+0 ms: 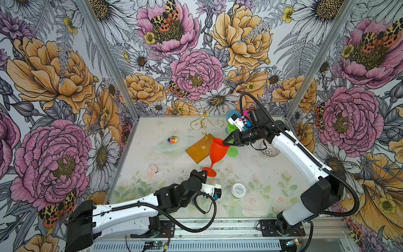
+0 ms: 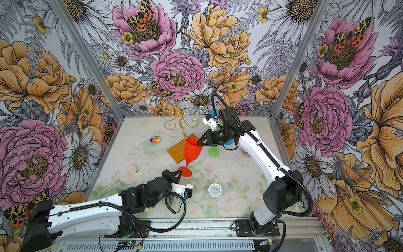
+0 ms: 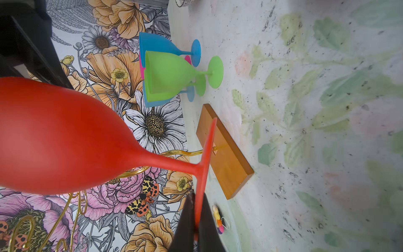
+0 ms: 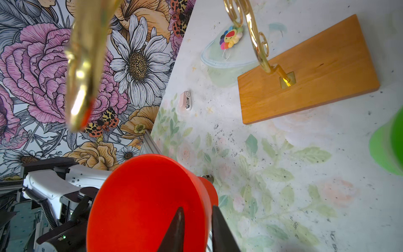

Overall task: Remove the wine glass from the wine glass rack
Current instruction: 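Swing the red glass upright with the left gripper while the right reaches toward it, then close the right gripper on the red glass rim while the left opens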

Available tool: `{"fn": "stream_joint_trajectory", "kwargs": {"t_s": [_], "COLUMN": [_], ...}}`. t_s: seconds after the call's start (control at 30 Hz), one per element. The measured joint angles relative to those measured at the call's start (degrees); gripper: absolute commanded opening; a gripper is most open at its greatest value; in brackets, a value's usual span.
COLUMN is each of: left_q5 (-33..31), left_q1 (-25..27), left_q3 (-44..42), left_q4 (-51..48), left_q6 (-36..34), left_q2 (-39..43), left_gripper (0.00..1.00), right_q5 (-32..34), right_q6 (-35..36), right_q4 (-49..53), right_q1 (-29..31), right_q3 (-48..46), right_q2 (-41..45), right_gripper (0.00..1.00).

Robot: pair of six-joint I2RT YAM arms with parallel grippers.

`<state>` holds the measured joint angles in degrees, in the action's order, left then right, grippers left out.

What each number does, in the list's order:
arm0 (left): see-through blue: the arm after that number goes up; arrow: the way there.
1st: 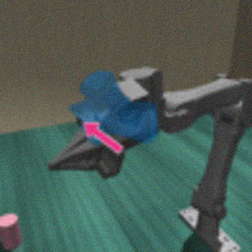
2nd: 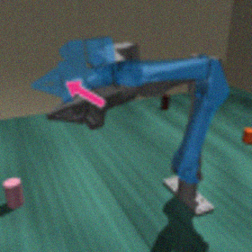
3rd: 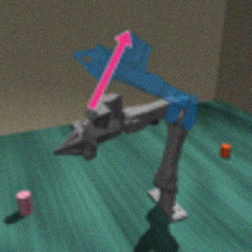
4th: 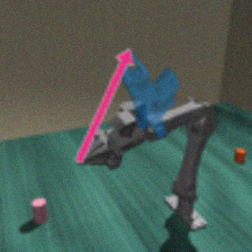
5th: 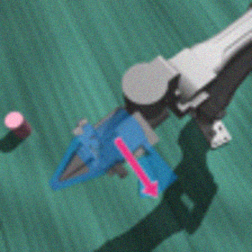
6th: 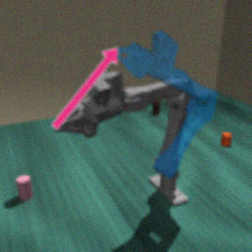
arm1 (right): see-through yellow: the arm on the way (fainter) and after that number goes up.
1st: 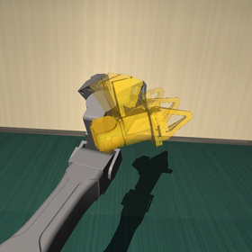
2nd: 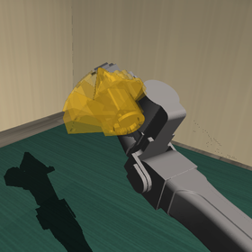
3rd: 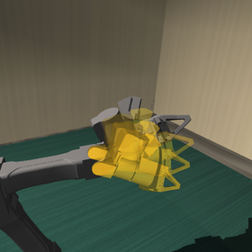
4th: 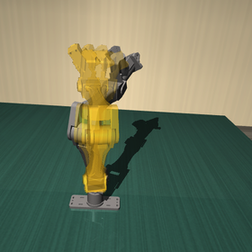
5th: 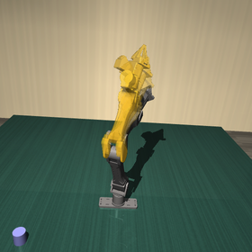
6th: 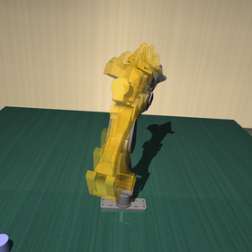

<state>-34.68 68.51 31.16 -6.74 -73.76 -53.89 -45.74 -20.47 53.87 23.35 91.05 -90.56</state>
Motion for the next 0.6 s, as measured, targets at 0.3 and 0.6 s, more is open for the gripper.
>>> {"fn": "stream_joint_trajectory", "kwargs": {"t_s": [0.3, 0.6], "left_q5": [-0.9, -0.92], "left_q1": [0.0, 0.0], "left_q3": [-2.58, -4.74], "left_q4": [3.89, 6.58], "left_q6": [-1.66, -0.26], "left_q2": [0.57, 2.21], "left_gripper": [0.07, 0.4], "right_q5": [0.09, 0.24], "right_q6": [0.87, 1.09], "right_q4": [0.79, 1.25], "right_q1": [-0.31, -0.57], "right_q3": [0.85, 0.85], "right_q2": [-0.17, -0.28], "right_gripper": [0.0, 0.0]}}
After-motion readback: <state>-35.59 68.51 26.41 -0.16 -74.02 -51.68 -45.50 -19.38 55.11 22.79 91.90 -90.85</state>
